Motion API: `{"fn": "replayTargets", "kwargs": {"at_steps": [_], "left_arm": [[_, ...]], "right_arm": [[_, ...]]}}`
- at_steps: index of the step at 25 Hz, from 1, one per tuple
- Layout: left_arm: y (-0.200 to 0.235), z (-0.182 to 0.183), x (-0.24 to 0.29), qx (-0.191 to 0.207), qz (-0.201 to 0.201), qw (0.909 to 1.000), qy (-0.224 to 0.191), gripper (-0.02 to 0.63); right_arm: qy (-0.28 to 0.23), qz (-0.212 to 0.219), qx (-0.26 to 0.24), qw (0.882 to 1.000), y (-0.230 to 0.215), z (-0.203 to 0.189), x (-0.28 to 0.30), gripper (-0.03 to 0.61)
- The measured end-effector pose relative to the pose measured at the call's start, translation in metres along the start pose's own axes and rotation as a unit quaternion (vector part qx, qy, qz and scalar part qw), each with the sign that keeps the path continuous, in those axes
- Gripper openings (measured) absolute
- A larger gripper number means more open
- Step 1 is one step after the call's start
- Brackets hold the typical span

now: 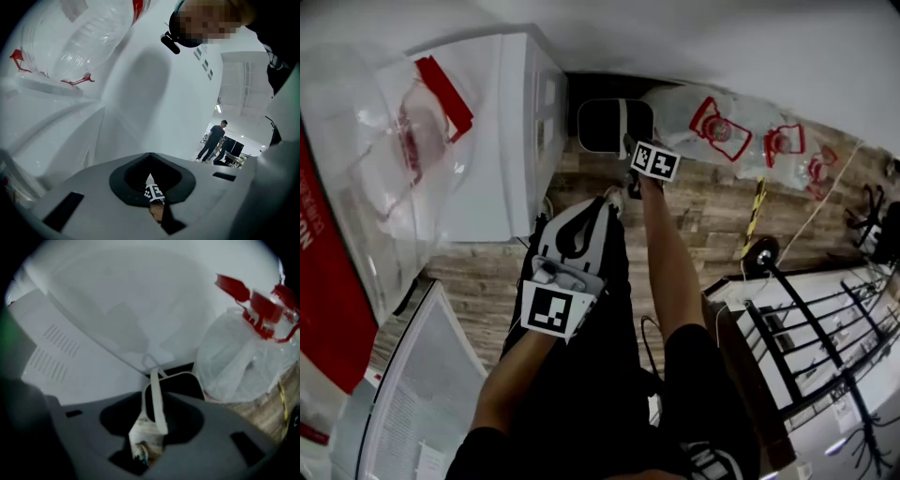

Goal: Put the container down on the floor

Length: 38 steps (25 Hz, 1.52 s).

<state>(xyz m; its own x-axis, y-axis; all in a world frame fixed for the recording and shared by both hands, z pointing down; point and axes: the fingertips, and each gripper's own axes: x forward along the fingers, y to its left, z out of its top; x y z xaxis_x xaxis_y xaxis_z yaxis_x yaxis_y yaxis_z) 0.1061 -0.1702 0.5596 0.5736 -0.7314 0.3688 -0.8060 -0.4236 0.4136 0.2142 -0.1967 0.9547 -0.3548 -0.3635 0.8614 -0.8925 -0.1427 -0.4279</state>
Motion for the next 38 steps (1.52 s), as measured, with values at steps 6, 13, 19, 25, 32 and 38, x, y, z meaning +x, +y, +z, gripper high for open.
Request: {"fn": "replayTargets", "kwargs": {"at_steps": [6, 13, 19, 25, 32, 38], "left_arm": [[-0.023, 0.036, -0.02, 0.018, -0.018, 0.9996, -0.014, 0.028], [-0.045, 0.078, -0.05, 0.038, -0.041, 0.9981, -0.026, 0.028], [-0.029, 0.108, -0.075, 0.067, -0.059, 0.9953, -0.037, 0.028], [-0.065, 0.169, -0.127, 0.098, -0.068, 0.9908, -0.065, 0.028], [-0.085, 0.196, -0.158, 0.102, -0.078, 0.9889, -0.075, 0.028], [-0.09, 0.214, -0.176, 0.117, -0.086, 0.9853, -0.09, 0.028]], "right_arm": [[-0.044, 0.022, 0.041, 0.998, 0.034, 0.017, -0.071, 0.157], [-0.106, 0.042, 0.042, 0.993, 0.085, 0.038, -0.183, 0.104], [-0.126, 0.038, 0.007, 0.991, 0.13, 0.047, -0.253, 0.084], [-0.191, 0.041, -0.027, 0.98, 0.17, 0.065, -0.373, 0.066], [-0.269, 0.033, -0.048, 0.961, 0.202, 0.073, -0.466, 0.066], [-0.354, 0.009, -0.083, 0.932, 0.237, 0.075, -0.547, 0.066]]}}
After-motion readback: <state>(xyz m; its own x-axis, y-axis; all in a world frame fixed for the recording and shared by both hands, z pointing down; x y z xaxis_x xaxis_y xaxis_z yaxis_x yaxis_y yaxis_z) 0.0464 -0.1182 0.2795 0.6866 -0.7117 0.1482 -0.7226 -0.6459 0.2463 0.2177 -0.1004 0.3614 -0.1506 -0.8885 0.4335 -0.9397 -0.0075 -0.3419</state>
